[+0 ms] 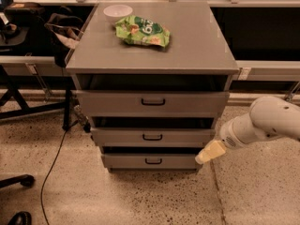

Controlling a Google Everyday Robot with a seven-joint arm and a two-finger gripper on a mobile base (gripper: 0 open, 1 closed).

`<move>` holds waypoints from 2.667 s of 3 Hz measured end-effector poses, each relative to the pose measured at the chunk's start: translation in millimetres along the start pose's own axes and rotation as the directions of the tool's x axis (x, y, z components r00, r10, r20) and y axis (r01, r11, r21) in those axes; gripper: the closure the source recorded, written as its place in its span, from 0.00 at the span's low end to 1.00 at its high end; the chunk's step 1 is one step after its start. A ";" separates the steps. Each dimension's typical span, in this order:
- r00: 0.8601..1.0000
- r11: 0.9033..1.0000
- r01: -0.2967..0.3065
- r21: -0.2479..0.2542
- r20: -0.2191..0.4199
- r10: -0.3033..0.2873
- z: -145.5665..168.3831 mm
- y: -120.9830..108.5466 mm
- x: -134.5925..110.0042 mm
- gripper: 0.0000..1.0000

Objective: Open bottom drawer

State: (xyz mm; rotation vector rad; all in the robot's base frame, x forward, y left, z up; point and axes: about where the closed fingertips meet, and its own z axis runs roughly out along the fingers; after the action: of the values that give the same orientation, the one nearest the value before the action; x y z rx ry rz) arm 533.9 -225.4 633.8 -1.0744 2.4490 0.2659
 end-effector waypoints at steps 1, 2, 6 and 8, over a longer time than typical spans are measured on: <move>1.000 1.000 0.000 0.000 0.000 0.000 0.0 0.0 0.0 0.00; 1.000 1.000 -0.011 -0.024 -0.001 0.011 7.7 1.0 4.6 0.00; 0.996 0.997 0.014 -0.080 0.091 -0.006 106.2 3.1 53.5 0.00; 0.994 0.998 -0.036 -0.042 0.101 0.040 128.6 1.3 56.2 0.00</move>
Offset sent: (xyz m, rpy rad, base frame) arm -0.0022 -0.0016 -0.0203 0.0414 0.0473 0.0005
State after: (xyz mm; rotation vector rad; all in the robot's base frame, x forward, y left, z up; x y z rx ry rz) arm 541.3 -216.3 493.9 -1.0066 2.3847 0.3739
